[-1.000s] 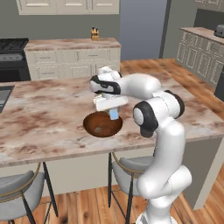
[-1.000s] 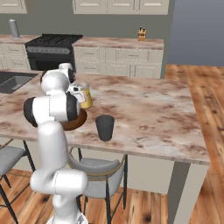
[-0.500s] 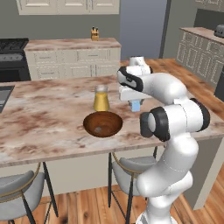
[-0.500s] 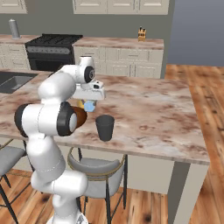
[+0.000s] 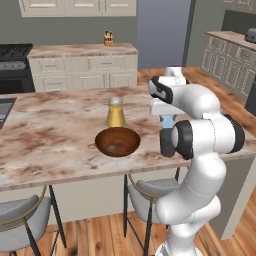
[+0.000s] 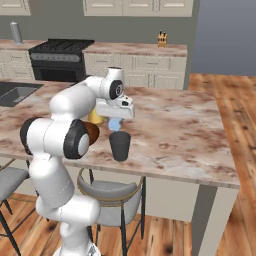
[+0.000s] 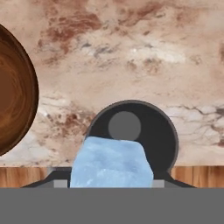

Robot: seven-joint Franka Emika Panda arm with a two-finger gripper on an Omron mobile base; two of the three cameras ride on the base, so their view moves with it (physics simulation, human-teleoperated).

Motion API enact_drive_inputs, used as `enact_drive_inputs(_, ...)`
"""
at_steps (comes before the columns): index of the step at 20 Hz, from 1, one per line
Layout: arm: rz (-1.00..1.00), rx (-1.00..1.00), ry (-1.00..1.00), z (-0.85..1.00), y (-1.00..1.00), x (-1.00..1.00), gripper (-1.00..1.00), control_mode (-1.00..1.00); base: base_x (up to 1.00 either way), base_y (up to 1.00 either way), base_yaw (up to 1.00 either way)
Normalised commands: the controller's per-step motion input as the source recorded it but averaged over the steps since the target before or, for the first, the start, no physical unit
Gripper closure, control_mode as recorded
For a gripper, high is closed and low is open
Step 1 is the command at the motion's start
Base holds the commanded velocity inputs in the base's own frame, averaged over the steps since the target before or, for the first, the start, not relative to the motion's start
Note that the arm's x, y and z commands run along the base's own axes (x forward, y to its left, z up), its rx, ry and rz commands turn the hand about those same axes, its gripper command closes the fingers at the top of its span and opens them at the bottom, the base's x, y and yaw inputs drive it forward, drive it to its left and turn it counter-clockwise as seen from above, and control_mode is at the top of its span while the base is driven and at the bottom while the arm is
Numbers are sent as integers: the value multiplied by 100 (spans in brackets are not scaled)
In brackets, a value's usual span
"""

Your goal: There are two ice cubes in the ice bowl. Place both ice cubes in the glass cup.

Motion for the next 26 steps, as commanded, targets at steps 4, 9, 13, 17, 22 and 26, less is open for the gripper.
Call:
enact_drive_inputs(4,0,0,0,-13,-9,2,100,-100,0,0,0)
enact_drive_inputs(9,0,0,5,-18,0,0,100,-100,0,0,0)
enact_drive_inputs(13,0,-1,1,-29,0,0,100,-100,0,0,0)
enact_drive_inputs(17,0,0,-9,-1,-21,0,100,-100,0,0,0)
enact_drive_inputs(22,0,0,-1,0,-9,0,100,-100,0,0,0)
enact_drive_inputs(26,0,0,0,-15,0,0,100,-100,0,0,0)
